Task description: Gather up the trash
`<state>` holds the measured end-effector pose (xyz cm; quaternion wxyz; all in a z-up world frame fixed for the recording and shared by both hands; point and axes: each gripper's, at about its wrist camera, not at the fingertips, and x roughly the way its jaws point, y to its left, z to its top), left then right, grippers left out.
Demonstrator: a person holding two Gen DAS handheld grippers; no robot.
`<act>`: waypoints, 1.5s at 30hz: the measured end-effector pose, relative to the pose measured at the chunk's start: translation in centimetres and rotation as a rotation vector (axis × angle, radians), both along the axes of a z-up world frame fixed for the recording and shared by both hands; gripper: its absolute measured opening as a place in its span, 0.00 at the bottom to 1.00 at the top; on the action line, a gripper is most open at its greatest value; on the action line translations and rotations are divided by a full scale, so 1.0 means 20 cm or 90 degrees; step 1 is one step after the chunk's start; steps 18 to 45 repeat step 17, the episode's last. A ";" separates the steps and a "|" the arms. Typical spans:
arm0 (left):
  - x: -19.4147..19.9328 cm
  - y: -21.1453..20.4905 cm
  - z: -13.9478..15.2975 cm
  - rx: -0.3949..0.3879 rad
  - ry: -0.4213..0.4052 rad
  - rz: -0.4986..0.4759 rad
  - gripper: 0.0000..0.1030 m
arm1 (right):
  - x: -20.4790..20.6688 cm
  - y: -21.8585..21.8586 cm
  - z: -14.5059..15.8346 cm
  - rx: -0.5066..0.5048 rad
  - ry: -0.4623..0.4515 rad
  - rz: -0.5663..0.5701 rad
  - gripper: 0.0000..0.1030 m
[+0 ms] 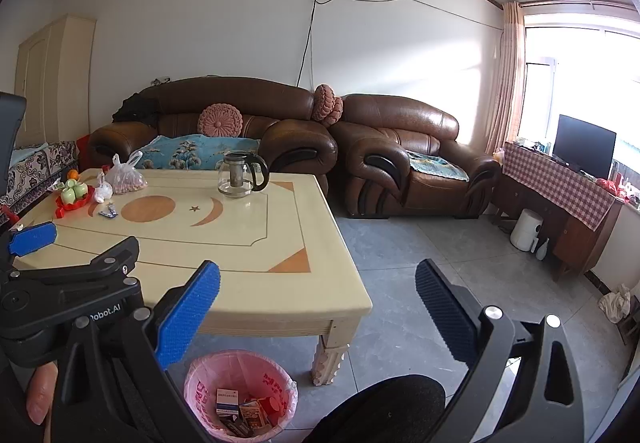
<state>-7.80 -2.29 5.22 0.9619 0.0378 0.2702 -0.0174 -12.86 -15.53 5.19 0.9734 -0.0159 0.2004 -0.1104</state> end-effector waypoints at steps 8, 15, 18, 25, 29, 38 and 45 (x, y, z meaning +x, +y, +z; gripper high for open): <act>0.00 -0.05 -0.01 0.000 -0.008 0.016 0.94 | 0.00 0.00 0.01 0.001 0.000 0.002 0.93; 0.00 -0.08 -0.01 -0.009 0.004 0.018 0.94 | 0.01 -0.01 0.01 0.004 0.001 0.004 0.93; 0.01 -0.09 -0.02 -0.015 0.009 0.018 0.94 | 0.01 -0.01 0.01 0.006 0.002 0.004 0.93; 0.01 -0.09 -0.02 -0.015 0.009 0.018 0.94 | 0.01 -0.01 0.01 0.006 0.002 0.004 0.93; 0.01 -0.09 -0.02 -0.015 0.009 0.018 0.94 | 0.01 -0.01 0.01 0.006 0.002 0.004 0.93; 0.01 -0.09 -0.02 -0.015 0.009 0.018 0.94 | 0.01 -0.01 0.01 0.006 0.002 0.004 0.93; 0.01 -0.09 -0.02 -0.015 0.009 0.018 0.94 | 0.01 -0.01 0.01 0.006 0.002 0.004 0.93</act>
